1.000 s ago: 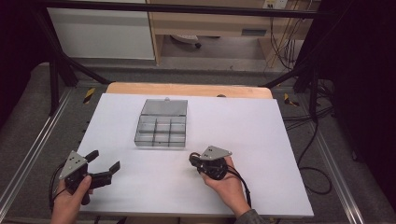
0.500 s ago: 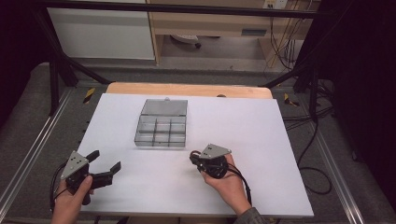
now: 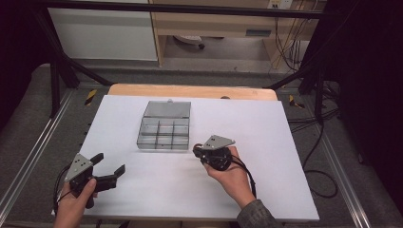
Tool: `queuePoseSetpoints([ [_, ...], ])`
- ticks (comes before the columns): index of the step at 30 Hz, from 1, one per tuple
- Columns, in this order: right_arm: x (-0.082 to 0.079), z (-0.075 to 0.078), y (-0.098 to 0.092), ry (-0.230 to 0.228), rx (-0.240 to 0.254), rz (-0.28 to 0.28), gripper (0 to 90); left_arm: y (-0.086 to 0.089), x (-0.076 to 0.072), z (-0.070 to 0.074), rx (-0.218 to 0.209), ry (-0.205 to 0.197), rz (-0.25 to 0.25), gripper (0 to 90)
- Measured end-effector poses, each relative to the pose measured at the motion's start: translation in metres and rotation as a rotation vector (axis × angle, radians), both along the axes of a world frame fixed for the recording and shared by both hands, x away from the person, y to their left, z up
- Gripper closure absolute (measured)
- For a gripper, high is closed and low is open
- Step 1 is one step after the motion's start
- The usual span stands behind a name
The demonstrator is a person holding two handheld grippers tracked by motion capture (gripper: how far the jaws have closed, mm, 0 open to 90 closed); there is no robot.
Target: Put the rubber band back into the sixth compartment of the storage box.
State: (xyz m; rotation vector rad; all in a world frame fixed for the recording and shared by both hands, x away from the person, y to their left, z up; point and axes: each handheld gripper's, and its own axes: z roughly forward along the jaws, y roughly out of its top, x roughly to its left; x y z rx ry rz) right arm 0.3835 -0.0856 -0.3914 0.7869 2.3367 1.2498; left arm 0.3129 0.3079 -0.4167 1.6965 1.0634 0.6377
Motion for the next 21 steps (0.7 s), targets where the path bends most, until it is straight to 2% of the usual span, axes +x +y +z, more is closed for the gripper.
queuePoseSetpoints([
  [8, 0.012, 0.012, 0.002, -0.006, 0.01, 0.006, 84.4, 0.001, 0.0, -0.003, 0.009, 0.014, 0.021, 5.5],
  [11, 0.014, 0.014, 0.003, -0.007, 0.013, 0.007, 84.5, 0.006, -0.001, -0.001, -0.005, 0.01, 0.032, 5.5],
  [21, 0.021, 0.023, 0.013, -0.027, 0.074, 0.013, 84.4, 0.008, -0.002, -0.002, -0.001, 0.011, 0.029, 5.5],
])
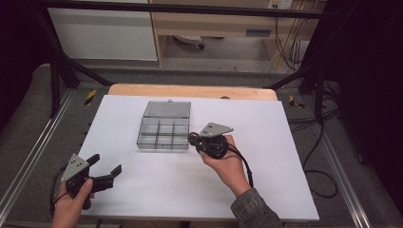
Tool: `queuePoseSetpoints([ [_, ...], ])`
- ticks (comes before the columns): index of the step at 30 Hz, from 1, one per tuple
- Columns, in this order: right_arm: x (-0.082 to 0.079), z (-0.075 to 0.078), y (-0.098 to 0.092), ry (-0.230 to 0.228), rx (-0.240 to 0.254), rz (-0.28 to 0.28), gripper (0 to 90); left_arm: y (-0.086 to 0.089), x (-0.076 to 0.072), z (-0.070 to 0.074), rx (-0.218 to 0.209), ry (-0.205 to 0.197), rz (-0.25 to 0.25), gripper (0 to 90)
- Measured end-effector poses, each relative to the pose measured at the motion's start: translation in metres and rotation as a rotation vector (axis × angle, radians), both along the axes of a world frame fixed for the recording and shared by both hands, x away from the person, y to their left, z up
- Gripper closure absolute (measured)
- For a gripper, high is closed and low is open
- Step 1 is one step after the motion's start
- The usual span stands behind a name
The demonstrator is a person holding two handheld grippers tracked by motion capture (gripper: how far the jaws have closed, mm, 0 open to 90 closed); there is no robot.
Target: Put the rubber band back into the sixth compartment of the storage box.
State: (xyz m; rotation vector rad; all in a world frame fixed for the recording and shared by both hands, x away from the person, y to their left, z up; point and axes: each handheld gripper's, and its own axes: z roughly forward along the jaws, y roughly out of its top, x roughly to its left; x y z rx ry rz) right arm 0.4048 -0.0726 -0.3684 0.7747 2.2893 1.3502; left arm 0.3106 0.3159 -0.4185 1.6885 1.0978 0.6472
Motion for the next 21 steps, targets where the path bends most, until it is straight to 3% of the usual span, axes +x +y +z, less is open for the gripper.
queuePoseSetpoints([
  [13, 0.023, 0.011, 0.022, -0.01, 0.007, 0.009, 84.4, -0.006, 0.002, -0.003, 0.025, 0.028, -0.041, 5.5],
  [21, 0.033, 0.022, 0.033, -0.012, -0.011, 0.019, 84.4, -0.006, 0.002, -0.001, 0.022, 0.019, -0.023, 5.2],
])
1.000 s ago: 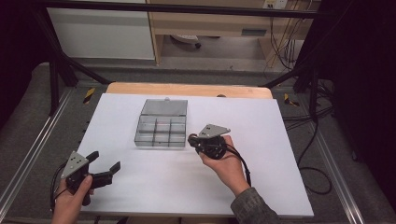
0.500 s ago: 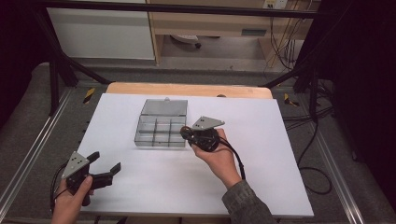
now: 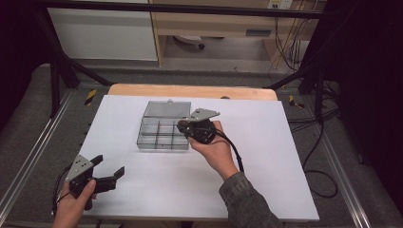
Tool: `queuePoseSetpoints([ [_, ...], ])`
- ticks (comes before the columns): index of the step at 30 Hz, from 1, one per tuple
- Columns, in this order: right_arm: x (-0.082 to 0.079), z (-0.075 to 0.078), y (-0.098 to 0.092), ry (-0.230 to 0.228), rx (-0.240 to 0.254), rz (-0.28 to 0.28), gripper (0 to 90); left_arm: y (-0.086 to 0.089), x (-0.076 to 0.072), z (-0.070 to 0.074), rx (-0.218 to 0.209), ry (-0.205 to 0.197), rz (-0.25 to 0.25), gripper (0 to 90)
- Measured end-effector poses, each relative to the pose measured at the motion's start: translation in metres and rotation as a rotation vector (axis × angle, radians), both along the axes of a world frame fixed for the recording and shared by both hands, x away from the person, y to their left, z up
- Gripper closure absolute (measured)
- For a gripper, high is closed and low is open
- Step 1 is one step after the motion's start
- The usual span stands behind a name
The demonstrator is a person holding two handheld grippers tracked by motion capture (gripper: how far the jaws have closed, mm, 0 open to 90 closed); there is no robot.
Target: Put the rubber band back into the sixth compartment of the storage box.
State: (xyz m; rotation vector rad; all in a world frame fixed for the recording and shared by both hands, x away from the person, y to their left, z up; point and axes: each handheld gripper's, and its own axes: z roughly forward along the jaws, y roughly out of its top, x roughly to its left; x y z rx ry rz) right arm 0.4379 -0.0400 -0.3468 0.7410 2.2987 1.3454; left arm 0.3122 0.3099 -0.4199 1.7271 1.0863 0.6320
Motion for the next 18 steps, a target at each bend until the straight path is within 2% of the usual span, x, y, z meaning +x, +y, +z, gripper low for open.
queuePoseSetpoints([
  [3, 0.003, 0.003, 0.004, 0.004, 0.002, 0.007, 84.4, 0.0, 0.0, 0.0, 0.001, 0.001, -0.002, 5.2],
  [5, 0.004, 0.004, 0.006, 0.021, 0.031, 0.015, 84.4, 0.001, -0.001, 0.001, 0.007, -0.007, 0.005, 5.3],
  [8, 0.006, 0.007, 0.008, 0.018, 0.029, 0.016, 84.4, 0.004, -0.002, 0.004, -0.009, -0.033, 0.029, 5.3],
  [18, 0.013, 0.008, 0.012, 0.023, 0.005, 0.01, 84.4, 0.005, -0.001, 0.003, -0.017, -0.021, 0.028, 5.0],
])
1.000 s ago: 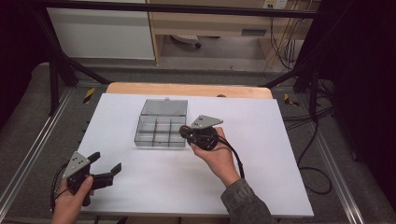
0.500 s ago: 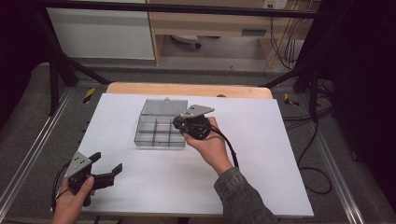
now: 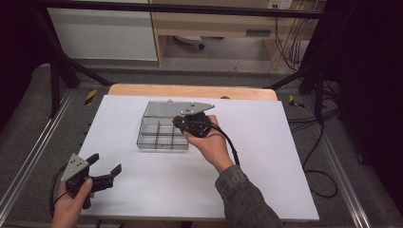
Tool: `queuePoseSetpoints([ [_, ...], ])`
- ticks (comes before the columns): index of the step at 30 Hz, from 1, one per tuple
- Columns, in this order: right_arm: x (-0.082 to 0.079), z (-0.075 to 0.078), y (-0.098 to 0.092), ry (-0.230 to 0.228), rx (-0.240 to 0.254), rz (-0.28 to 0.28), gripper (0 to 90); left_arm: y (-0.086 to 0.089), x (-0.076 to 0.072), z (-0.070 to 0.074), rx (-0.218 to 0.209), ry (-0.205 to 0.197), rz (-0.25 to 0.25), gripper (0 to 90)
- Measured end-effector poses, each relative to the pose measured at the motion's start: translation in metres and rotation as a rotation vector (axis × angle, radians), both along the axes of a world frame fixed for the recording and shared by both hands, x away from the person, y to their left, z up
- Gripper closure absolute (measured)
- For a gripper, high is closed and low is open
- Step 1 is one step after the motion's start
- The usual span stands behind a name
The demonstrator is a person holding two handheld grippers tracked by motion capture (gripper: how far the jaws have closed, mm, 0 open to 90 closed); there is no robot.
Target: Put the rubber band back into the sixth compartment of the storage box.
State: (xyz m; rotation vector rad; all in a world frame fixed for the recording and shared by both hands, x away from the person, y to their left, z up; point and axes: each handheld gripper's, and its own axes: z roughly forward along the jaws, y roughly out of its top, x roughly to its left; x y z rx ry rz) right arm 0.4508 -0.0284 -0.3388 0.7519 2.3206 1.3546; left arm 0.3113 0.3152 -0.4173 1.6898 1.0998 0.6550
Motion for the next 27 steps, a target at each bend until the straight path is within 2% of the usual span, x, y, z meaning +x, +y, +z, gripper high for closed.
queuePoseSetpoints([
  [3, 0.002, 0.0, 0.002, 0.008, 0.004, 0.002, 84.3, -0.001, 0.001, -0.001, 0.007, 0.008, -0.008, 5.0],
  [5, 0.003, 0.001, 0.004, 0.029, 0.031, 0.01, 84.4, -0.002, 0.001, -0.001, 0.008, 0.007, -0.011, 5.0],
  [8, 0.004, 0.003, 0.008, 0.035, 0.033, 0.015, 84.4, -0.002, 0.001, -0.001, 0.012, 0.012, -0.017, 5.0],
  [14, 0.007, 0.006, 0.016, 0.018, 0.002, 0.017, 84.4, -0.002, 0.0, -0.001, 0.01, 0.008, -0.015, 5.0],
  [21, 0.013, 0.003, 0.025, 0.032, -0.014, 0.019, 84.3, -0.002, 0.0, 0.001, 0.004, -0.006, -0.012, 5.1],
  [27, 0.018, -0.001, 0.033, 0.045, -0.053, 0.023, 84.3, -0.002, 0.0, 0.001, 0.009, -0.004, -0.014, 5.1],
])
